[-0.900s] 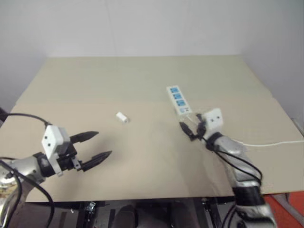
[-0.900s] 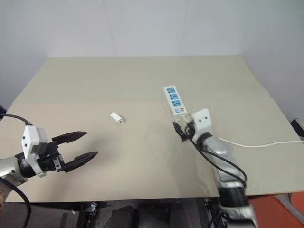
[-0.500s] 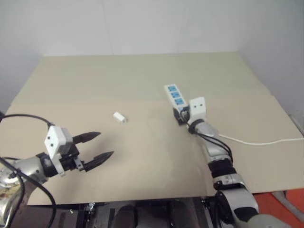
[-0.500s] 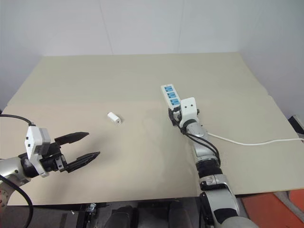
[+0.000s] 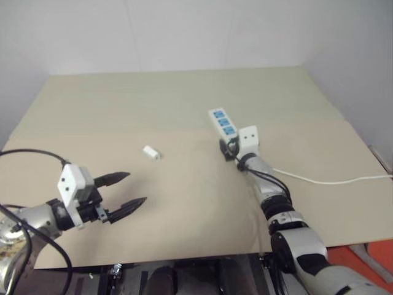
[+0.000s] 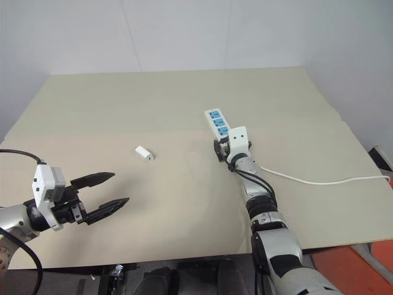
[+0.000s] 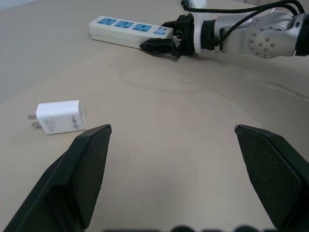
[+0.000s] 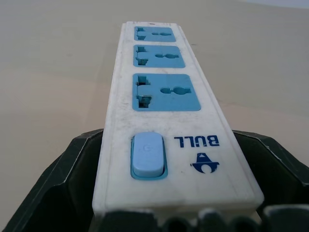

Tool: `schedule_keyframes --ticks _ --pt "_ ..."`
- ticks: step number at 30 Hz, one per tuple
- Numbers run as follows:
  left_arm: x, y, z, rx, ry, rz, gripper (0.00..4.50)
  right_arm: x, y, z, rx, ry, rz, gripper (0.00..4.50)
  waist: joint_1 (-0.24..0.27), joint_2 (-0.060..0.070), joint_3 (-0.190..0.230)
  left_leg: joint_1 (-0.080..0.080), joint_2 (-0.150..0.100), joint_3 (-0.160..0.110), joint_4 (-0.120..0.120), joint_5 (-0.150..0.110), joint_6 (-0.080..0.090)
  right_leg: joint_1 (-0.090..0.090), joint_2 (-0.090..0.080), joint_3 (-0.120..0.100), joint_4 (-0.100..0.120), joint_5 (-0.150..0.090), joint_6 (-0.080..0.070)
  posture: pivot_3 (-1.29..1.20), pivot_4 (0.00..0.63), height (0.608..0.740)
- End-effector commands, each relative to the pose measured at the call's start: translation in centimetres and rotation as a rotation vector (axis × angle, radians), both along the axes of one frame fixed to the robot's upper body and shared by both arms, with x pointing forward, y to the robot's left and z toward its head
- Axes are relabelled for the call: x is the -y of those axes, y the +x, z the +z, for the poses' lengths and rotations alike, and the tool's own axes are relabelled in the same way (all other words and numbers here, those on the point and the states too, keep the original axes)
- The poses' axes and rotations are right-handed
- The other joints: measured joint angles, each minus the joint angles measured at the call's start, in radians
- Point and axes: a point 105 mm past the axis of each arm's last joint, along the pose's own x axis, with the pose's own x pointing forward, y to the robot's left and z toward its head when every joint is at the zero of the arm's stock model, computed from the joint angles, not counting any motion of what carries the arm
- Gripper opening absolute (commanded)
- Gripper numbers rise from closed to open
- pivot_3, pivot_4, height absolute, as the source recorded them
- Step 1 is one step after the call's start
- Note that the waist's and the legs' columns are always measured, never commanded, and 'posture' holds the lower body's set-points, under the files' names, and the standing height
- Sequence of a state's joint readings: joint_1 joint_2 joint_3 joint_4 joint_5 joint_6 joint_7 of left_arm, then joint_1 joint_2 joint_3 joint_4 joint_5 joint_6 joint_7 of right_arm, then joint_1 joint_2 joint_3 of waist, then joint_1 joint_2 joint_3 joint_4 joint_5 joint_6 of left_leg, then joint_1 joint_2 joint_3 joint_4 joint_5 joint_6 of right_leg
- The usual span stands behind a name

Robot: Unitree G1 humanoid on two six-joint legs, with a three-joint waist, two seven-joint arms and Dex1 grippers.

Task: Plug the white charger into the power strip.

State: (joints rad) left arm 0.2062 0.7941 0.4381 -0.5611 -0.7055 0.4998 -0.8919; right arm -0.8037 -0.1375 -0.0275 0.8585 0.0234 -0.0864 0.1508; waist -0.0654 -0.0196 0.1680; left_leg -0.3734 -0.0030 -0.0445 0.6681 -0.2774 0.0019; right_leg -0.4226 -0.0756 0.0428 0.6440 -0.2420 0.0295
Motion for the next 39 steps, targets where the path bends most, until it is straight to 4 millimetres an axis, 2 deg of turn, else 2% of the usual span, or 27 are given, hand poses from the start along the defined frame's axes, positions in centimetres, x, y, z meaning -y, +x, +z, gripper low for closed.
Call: schedule_keyframes --ticks 1,2,6,11,14,19,23,32,39 --pt "0.0 -0.2 1.2 0.061 0.027 -0.005 4.50 0.1 0.2 0.5 0.026 0.016 0.000 3.60 -0.003 0.000 0.000 0.000 0.000 0.000 0.000 0.000 0.000 0.000 0.000 0.000 0.001 0.000 0.000 0.00 0.150 0.740" --pt "0.0 -0.2 1.2 0.061 0.028 -0.004 4.50 0.1 0.2 0.4 0.024 0.012 0.000 3.44 -0.004 0.000 0.000 0.000 0.000 0.000 0.000 0.000 0.000 0.000 0.000 0.000 0.002 0.000 0.000 0.00 0.150 0.740" --pt "-0.1 -0.3 1.2 0.063 0.029 0.000 4.50 0.3 0.1 0.0 0.021 0.007 0.000 3.44 -0.004 0.000 0.000 0.001 0.000 0.000 0.000 0.000 0.000 0.000 0.000 0.000 0.003 0.000 0.000 0.00 0.150 0.740" --pt "-0.1 -0.2 1.5 0.064 0.037 -0.022 4.50 -0.8 -1.6 1.2 0.131 0.043 0.168 3.44 -0.002 0.000 0.000 0.001 0.000 -0.001 0.000 0.000 0.000 0.001 0.000 0.000 0.002 0.000 0.000 0.00 0.150 0.740" --pt "-0.5 0.1 1.9 0.066 0.054 -0.042 4.50 -2.1 -4.3 2.1 0.180 0.067 0.421 3.44 -0.002 0.000 0.000 0.001 0.001 -0.001 0.000 0.000 0.000 0.000 0.000 0.000 0.002 0.000 0.000 0.00 0.150 0.740" --pt "-0.7 0.7 2.3 0.068 0.080 -0.083 4.50 -3.3 -10.7 1.9 0.116 0.009 0.922 3.44 0.000 0.000 0.000 0.001 0.001 0.000 0.000 0.000 0.001 0.001 0.000 0.000 0.002 0.000 0.000 0.00 0.150 0.740" --pt "-0.6 1.0 2.4 0.068 0.087 -0.110 4.50 -3.2 -13.6 1.2 0.056 -0.094 1.132 3.44 -0.004 0.000 0.000 0.002 0.001 0.000 0.000 -0.001 0.001 0.000 0.001 0.000 0.001 0.000 0.000 0.00 0.150 0.740" --pt "-0.6 1.4 2.5 0.079 0.107 -0.143 4.50 -3.4 -14.4 -1.6 -0.025 -0.232 1.273 3.44 0.001 0.000 0.000 0.004 0.000 0.001 0.001 0.000 0.001 0.001 0.001 0.000 0.002 0.000 0.000 0.00 0.150 0.740" --pt "-0.6 1.3 2.5 0.080 0.115 -0.154 4.50 -3.9 -14.4 -2.6 -0.026 -0.258 1.308 3.44 0.000 0.000 0.000 0.004 0.001 0.001 0.001 0.000 0.001 0.000 0.000 0.000 0.002 0.000 0.000 0.00 0.150 0.740"
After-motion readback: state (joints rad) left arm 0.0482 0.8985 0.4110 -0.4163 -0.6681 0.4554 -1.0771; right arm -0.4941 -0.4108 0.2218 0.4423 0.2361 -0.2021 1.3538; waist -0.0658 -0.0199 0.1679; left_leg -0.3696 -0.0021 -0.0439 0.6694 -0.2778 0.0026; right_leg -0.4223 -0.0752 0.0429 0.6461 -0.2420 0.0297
